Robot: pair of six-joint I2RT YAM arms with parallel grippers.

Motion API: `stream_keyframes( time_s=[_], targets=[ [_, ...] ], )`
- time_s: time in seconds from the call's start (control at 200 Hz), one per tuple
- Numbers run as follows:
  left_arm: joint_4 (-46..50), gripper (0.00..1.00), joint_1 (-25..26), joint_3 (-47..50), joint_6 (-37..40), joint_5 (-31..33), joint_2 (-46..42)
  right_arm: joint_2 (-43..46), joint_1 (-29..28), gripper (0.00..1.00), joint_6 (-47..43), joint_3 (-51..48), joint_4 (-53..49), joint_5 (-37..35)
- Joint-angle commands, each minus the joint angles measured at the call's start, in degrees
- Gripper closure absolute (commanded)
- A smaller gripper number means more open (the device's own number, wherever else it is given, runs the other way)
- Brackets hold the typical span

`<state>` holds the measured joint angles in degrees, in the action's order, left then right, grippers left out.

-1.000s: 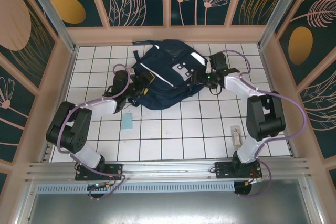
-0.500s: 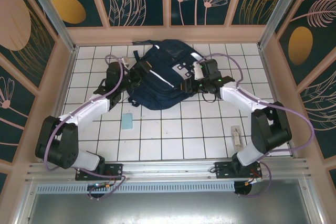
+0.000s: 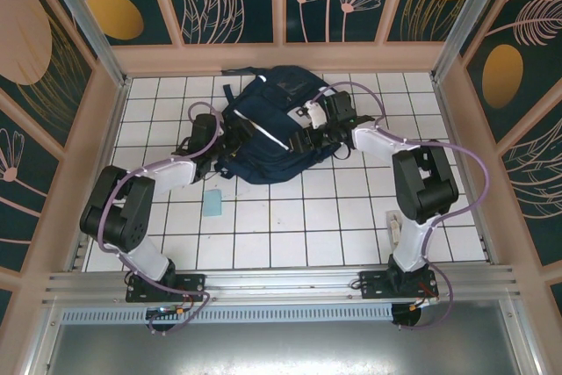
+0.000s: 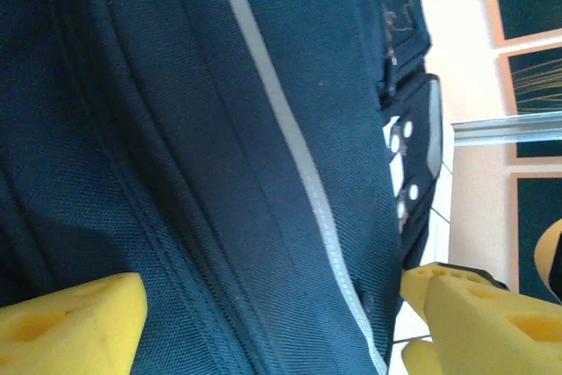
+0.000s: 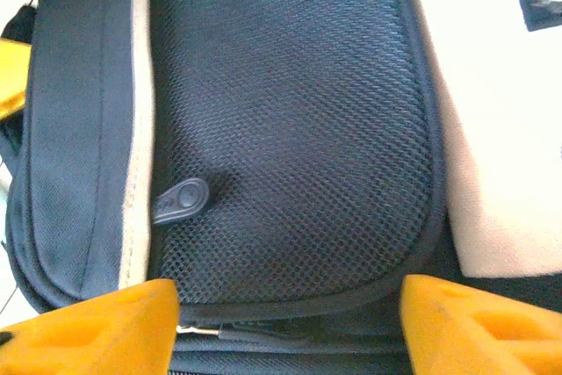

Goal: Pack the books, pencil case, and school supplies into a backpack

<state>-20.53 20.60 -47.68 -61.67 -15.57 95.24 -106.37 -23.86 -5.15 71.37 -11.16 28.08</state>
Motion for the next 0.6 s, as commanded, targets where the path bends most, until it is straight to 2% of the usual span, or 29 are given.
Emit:
stream_keyframes(
  time_s=[0.0, 0.09, 0.2, 0.35, 0.48, 0.595],
  targets=[
    [-1.69, 0.18, -0.38, 0.75, 0.88, 0.22, 1.34, -0.92, -0.06, 0.24, -0.85, 0.34, 2.89, 3.96],
    [-2.03, 0.18, -0.39, 1.32, 0.81, -0.26, 1.44, -0.16, -0.13, 0.19, 1.35, -1.89, 4.37, 4.56],
    [-3.42, 0.18, -0.38, 2.51, -0.32, -0.81, 1.61, 1.44, -1.0, 0.19, 4.39, -5.11, 6.6, 5.94],
    [-6.98, 0.18, -0.38, 4.42, -3.35, -2.28, 2.02, 2.85, -4.14, 0.2, 6.5, -8.11, 7.6, 3.9],
    [-8.89, 0.18, -0.24, 5.01, -4.68, -2.71, 2.38, 1.79, -5.77, 0.2, 7.75, -6.99, 7.18, 4.29],
    [-10.4, 0.18, 0.14, 4.89, -5.66, -3.03, 3.39, 1.12, -7.17, 0.21, 9.06, -4.55, 7.14, 7.72]
  ],
)
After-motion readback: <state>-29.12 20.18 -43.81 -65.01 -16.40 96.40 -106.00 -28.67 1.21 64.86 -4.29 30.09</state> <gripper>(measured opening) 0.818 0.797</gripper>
